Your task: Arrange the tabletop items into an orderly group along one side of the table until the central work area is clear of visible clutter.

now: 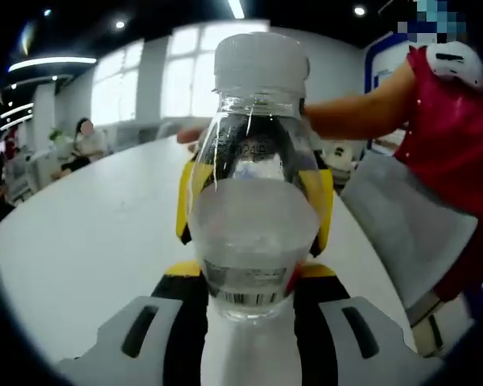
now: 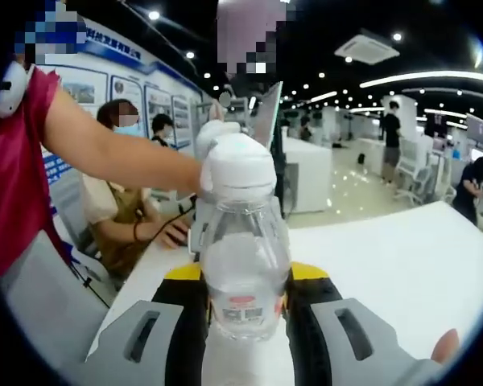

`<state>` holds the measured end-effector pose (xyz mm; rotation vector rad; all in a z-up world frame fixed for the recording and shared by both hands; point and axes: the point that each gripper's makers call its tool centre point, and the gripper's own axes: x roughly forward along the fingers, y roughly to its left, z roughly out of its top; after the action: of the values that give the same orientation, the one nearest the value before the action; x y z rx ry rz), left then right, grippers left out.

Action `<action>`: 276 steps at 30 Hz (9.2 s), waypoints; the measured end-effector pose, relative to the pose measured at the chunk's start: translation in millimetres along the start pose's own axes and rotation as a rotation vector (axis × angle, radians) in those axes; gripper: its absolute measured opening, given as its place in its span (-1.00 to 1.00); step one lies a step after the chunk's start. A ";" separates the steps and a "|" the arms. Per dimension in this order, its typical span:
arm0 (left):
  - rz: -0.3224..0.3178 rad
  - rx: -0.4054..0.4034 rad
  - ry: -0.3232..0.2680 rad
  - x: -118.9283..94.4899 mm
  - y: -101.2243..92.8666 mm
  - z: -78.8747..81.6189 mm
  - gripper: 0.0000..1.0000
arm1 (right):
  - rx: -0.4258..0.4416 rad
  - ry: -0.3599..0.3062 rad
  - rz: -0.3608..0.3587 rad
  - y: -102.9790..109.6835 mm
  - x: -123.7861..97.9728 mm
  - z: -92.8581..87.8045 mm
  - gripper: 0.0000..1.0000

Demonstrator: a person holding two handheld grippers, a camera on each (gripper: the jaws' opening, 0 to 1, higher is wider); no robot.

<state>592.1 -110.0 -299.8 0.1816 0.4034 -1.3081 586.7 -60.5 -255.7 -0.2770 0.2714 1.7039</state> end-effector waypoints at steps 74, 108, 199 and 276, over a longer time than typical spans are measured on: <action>0.057 -0.071 0.133 -10.2 19.1 -58.6 0.16 | 0.123 0.020 -0.092 -21.3 14.2 -38.0 0.26; 0.231 -0.134 0.059 -49.4 -17.2 -28.2 0.20 | 0.095 -0.046 -0.266 -4.3 -85.8 5.6 0.25; -0.128 0.404 0.666 104.5 -74.0 -6.8 -0.01 | 0.353 -0.017 -0.369 95.8 -225.7 -120.9 0.14; 0.024 0.244 0.517 103.1 -93.0 -18.4 -0.18 | 0.393 -0.079 -0.287 104.5 -222.9 -106.3 0.11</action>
<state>520.2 -220.2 -347.8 0.7361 0.6747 -1.2765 519.0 -319.0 -279.0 0.0417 0.4766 1.3412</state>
